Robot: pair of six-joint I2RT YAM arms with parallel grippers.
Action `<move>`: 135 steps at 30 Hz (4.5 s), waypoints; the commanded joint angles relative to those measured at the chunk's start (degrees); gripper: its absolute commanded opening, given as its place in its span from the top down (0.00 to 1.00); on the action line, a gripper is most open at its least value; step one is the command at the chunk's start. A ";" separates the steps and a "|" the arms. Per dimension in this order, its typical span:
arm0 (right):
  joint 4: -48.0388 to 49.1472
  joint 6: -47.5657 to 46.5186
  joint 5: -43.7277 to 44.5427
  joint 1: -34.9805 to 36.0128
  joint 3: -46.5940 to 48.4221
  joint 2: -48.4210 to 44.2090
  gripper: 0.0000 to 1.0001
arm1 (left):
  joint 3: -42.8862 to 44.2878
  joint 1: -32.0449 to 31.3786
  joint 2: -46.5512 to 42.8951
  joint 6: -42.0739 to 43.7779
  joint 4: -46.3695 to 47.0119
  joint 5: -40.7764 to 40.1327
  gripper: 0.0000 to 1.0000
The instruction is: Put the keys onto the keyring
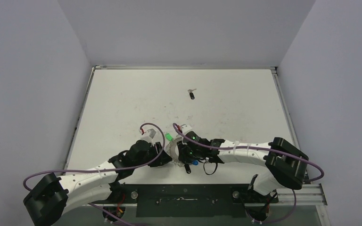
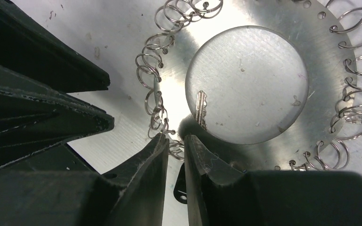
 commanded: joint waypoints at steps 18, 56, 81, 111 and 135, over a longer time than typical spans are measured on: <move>11.83 3.13 -8.87 -5.27 4.06 7.75 0.88 | 2.35 4.92 -0.83 6.61 -2.81 -2.46 0.56; -4.86 -4.05 -6.09 -5.12 -6.58 -3.37 1.00 | 3.98 5.79 4.64 14.02 7.73 7.89 0.57; -4.87 -5.30 -5.52 -6.89 -0.22 -3.62 0.92 | -0.58 2.88 0.88 27.92 16.49 3.70 0.57; 1.59 -3.31 -20.02 -5.23 -5.33 2.68 0.86 | -1.13 2.88 -0.31 22.35 11.37 0.82 0.57; -2.54 -0.64 -18.40 -5.91 -11.73 -12.93 0.76 | -2.69 -8.85 6.21 23.06 24.05 3.51 0.57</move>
